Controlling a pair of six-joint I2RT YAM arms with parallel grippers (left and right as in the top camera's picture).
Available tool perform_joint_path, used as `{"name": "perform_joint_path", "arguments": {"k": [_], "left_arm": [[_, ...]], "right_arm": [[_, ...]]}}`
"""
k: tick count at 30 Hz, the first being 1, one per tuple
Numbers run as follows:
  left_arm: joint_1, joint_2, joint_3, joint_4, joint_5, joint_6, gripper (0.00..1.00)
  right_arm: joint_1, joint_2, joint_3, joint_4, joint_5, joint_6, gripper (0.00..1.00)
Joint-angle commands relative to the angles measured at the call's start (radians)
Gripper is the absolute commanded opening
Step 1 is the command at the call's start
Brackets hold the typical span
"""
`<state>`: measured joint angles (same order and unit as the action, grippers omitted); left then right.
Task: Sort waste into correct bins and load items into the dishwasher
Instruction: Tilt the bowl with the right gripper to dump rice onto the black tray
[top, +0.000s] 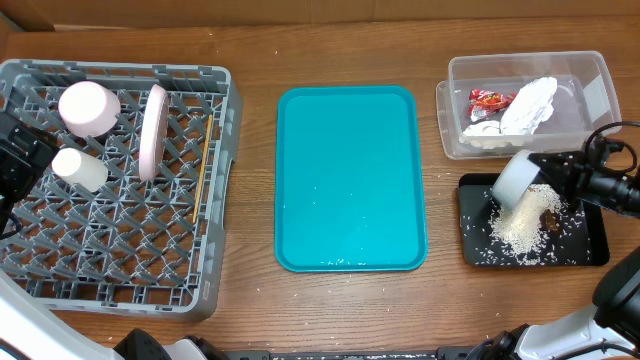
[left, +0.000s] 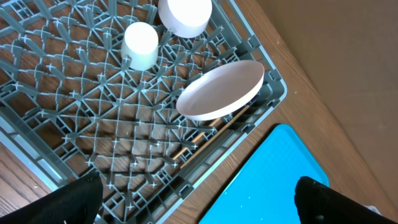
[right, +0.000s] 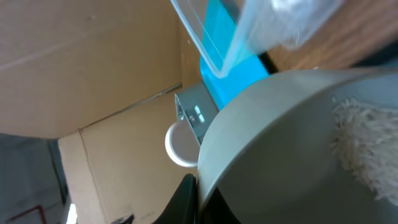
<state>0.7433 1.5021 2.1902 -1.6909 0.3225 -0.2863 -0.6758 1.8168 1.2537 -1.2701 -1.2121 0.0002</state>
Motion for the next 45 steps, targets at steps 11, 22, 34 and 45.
{"name": "perform_joint_path", "arguments": {"k": [11,22,34,45], "left_arm": [[0.003,0.003,-0.003,0.002,0.010,-0.009,1.00],[0.003,0.003,-0.003,0.002,0.010,-0.008,1.00],[0.003,0.003,-0.003,0.002,0.010,-0.009,1.00],[0.003,0.003,-0.003,0.002,0.010,-0.008,1.00]], "right_arm": [[-0.021,-0.019,-0.001,-0.045,-0.057,0.085,0.04],[-0.033,-0.019,-0.001,0.059,-0.034,0.346,0.04],[-0.043,-0.019,-0.002,-0.002,-0.143,0.306,0.04],[-0.067,-0.019,-0.002,0.090,-0.082,0.200,0.04]]}}
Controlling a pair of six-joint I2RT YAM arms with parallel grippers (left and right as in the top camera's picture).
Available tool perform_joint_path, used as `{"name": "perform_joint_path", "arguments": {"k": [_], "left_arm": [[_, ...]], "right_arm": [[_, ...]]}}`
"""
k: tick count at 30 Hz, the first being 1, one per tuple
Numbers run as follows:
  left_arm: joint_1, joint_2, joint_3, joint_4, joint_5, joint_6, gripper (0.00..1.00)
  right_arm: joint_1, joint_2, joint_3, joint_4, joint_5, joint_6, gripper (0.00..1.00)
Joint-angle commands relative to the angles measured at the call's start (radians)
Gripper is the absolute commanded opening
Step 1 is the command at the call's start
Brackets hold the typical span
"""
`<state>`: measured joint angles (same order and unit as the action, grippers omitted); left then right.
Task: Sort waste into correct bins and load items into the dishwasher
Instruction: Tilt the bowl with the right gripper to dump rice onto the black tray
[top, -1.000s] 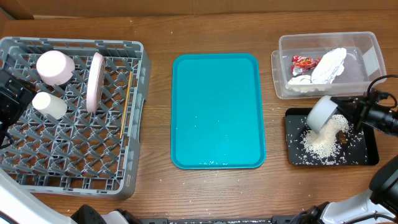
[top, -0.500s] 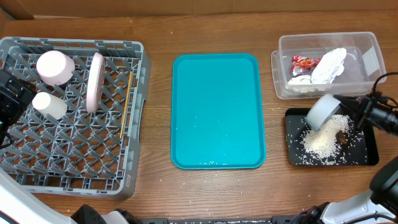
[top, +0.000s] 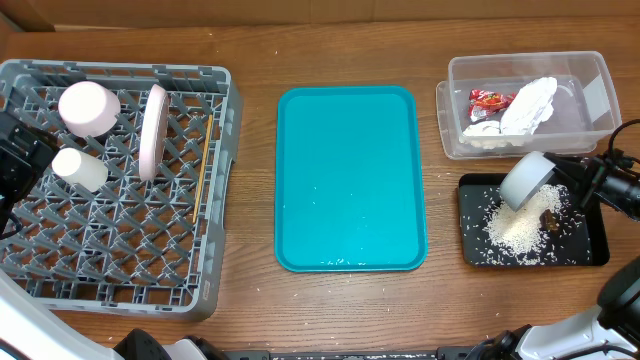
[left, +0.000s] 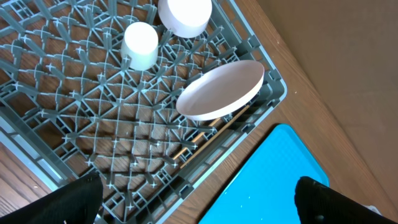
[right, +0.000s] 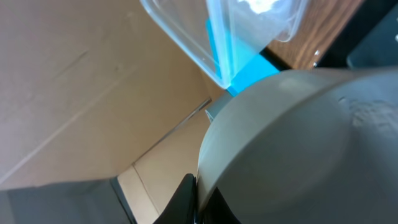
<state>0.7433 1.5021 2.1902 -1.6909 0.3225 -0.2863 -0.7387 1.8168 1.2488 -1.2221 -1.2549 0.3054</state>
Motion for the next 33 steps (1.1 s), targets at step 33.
{"name": "perform_joint_path", "arguments": {"k": [33], "left_arm": [[0.003,0.003,-0.003,0.002,0.010,-0.008,1.00]], "right_arm": [[-0.010,-0.019,0.003,0.157,-0.003,0.081,0.04]]}}
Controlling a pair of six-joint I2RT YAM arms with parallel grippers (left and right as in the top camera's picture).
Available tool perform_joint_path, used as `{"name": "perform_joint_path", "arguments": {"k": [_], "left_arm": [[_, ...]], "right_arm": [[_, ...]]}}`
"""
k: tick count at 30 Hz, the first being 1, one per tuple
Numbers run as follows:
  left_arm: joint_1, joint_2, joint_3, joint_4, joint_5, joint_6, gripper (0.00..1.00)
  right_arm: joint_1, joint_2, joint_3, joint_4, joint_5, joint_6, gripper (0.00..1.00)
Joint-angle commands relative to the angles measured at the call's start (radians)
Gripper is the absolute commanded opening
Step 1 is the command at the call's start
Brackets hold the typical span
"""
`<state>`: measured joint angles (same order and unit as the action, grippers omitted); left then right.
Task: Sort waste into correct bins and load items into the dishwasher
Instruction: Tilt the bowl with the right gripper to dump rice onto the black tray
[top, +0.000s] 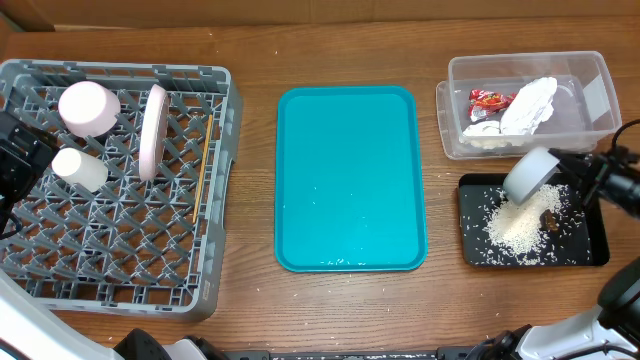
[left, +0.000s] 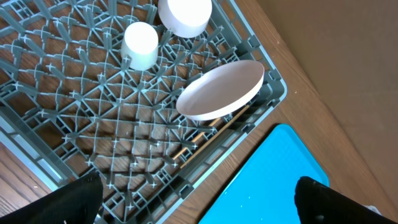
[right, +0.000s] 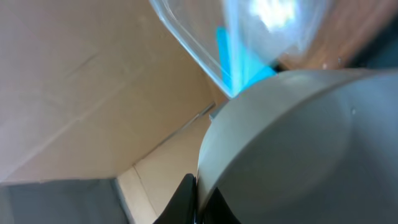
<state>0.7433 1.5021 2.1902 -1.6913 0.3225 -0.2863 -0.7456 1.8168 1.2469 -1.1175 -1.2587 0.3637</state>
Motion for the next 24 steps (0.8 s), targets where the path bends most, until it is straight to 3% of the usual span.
{"name": "perform_joint_path", "arguments": {"k": [1,4,7,10,12,14,18,20,22,24], "left_arm": [[0.003,0.003,-0.003,0.002,0.010,-0.009,1.00],[0.003,0.003,-0.003,0.002,0.010,-0.008,1.00],[0.003,0.003,-0.003,0.002,0.010,-0.008,1.00],[0.003,0.003,-0.003,0.002,0.010,-0.009,1.00],[0.003,0.003,-0.003,0.002,0.010,-0.009,1.00],[0.003,0.003,-0.003,0.002,0.010,-0.009,1.00],[0.003,0.003,-0.003,0.002,0.010,-0.009,1.00],[0.003,0.003,-0.003,0.002,0.010,-0.009,1.00],[0.003,0.003,-0.003,0.002,0.010,-0.008,1.00],[0.003,0.003,-0.003,0.002,0.010,-0.008,1.00]], "right_arm": [[-0.003,-0.019,0.005,0.031,-0.005,0.026,0.04],[-0.003,-0.019,0.005,-0.032,-0.124,-0.082,0.04],[-0.002,-0.019,0.005,0.108,-0.010,0.020,0.04],[-0.002,-0.019,0.005,-0.018,-0.048,-0.039,0.04],[-0.002,-0.019,0.005,0.010,-0.094,-0.114,0.04],[-0.002,-0.019,0.005,0.047,-0.050,-0.094,0.04],[-0.002,-0.019,0.005,-0.073,-0.097,-0.165,0.04],[-0.002,-0.019,0.005,0.003,-0.023,-0.106,0.04],[-0.001,-0.020,0.005,-0.046,0.078,-0.011,0.04],[0.007,-0.022,0.005,-0.116,0.079,-0.051,0.04]]}}
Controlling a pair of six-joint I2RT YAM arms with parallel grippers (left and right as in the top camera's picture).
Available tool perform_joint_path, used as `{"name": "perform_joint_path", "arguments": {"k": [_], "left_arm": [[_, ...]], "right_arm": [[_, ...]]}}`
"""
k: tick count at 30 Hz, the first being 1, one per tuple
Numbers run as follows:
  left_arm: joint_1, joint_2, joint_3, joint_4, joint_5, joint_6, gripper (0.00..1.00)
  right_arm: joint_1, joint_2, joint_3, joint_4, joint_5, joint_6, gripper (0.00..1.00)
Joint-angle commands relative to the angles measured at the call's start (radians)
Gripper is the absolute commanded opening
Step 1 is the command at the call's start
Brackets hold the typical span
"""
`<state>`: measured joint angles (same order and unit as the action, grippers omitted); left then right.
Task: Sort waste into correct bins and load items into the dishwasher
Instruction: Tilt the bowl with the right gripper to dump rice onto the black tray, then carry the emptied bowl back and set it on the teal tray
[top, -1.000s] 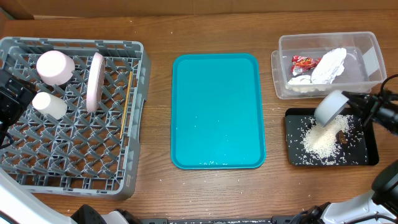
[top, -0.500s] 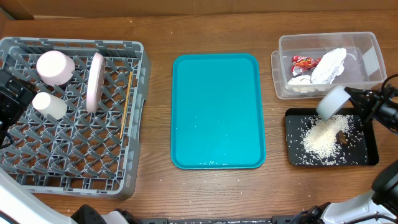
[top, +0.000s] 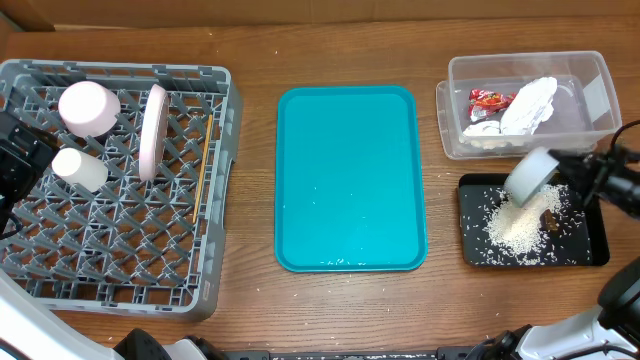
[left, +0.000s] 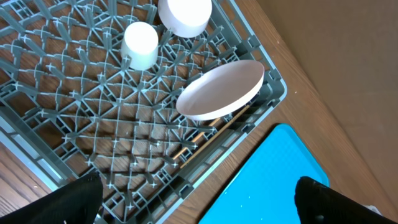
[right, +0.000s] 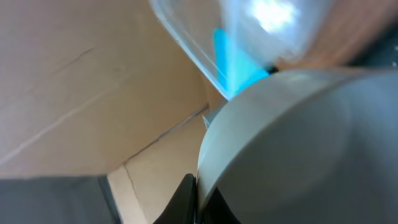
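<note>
My right gripper (top: 560, 180) is shut on the rim of a white bowl (top: 528, 175), held tilted above the black tray (top: 590, 250) that bears a heap of rice (top: 515, 230). In the right wrist view the bowl (right: 298, 149) fills the frame, one finger (right: 185, 199) pinching its edge. The grey dish rack (top: 215, 150) at the left holds a white bowl (top: 88, 108), a white cup (top: 80, 170) and an upright pink plate (top: 153, 130). My left gripper (left: 199, 199) hovers open over the rack's corner, its fingertips (left: 323, 199) wide apart with nothing between them.
A teal tray (top: 350, 180) lies in the middle of the table. A clear plastic bin (top: 590, 125) with wrappers and crumpled paper stands at the back right. Thin sticks (top: 203, 170) lie in the rack beside the plate. Rice grains are scattered across the black tray.
Almost nothing differs. The bowl in my right gripper stays tilted over the black tray, shifted only slightly. The left arm has not moved.
My right gripper first held the bowl tipped low over the black tray, rice still in it and spilling onto the heap. Then the bowl showed no rice inside and sat a little higher. It has stayed tilted over the tray since. My left gripper remained open over the rack.
</note>
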<state>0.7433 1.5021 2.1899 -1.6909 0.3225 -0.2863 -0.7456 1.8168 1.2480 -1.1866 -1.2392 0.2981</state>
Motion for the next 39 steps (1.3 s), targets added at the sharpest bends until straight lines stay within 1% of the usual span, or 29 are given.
{"name": "perform_joint_path", "arguments": {"k": [1,5,8,9,10,11,13,16,18,22,26,29,32,34,37,39], "left_arm": [[0.003,0.003,-0.003,0.002,0.010,-0.009,1.00],[0.003,0.003,-0.003,0.002,0.010,-0.008,1.00],[0.003,0.003,-0.003,0.002,0.010,-0.009,1.00],[0.003,0.003,-0.003,0.002,0.010,-0.009,1.00],[0.003,0.003,-0.003,0.002,0.010,-0.009,1.00],[0.003,0.003,-0.003,0.002,0.010,-0.008,1.00],[0.003,0.003,-0.003,0.002,0.010,-0.009,1.00],[0.003,0.003,-0.003,0.002,0.010,-0.009,1.00],[0.003,0.003,-0.003,0.002,0.010,-0.009,1.00],[0.003,0.003,-0.003,0.002,0.010,-0.009,1.00],[0.003,0.003,-0.003,0.002,0.010,-0.009,1.00],[0.003,0.003,-0.003,0.002,0.010,-0.009,1.00],[0.003,0.003,-0.003,0.002,0.010,-0.009,1.00],[0.003,0.003,-0.003,0.002,0.010,-0.009,1.00],[0.003,0.003,-0.003,0.002,0.010,-0.009,1.00],[0.003,0.003,-0.003,0.002,0.010,-0.008,1.00]], "right_arm": [[0.021,-0.027,0.004,-0.056,0.061,-0.021,0.04],[0.094,-0.062,0.011,-0.063,0.129,-0.030,0.04],[0.182,-0.117,0.041,-0.065,0.163,-0.027,0.04],[0.223,-0.142,0.057,-0.066,0.188,-0.005,0.04],[0.285,-0.178,0.080,-0.064,0.242,0.034,0.04],[0.388,-0.227,0.107,-0.051,0.334,0.113,0.04],[0.480,-0.259,0.120,-0.023,0.385,0.169,0.04],[0.658,-0.291,0.123,0.059,0.447,0.260,0.04],[0.782,-0.290,0.123,0.119,0.525,0.323,0.04],[1.041,-0.252,0.121,0.231,0.801,0.433,0.04],[1.253,-0.192,0.121,0.302,1.040,0.519,0.04],[1.377,-0.136,0.121,0.350,1.136,0.546,0.04],[1.466,-0.087,0.121,0.398,1.166,0.541,0.04],[1.512,-0.061,0.121,0.410,1.200,0.540,0.16],[1.555,-0.045,0.121,0.405,1.265,0.539,0.44],[1.559,-0.048,0.127,0.397,1.272,0.539,0.62]]}}
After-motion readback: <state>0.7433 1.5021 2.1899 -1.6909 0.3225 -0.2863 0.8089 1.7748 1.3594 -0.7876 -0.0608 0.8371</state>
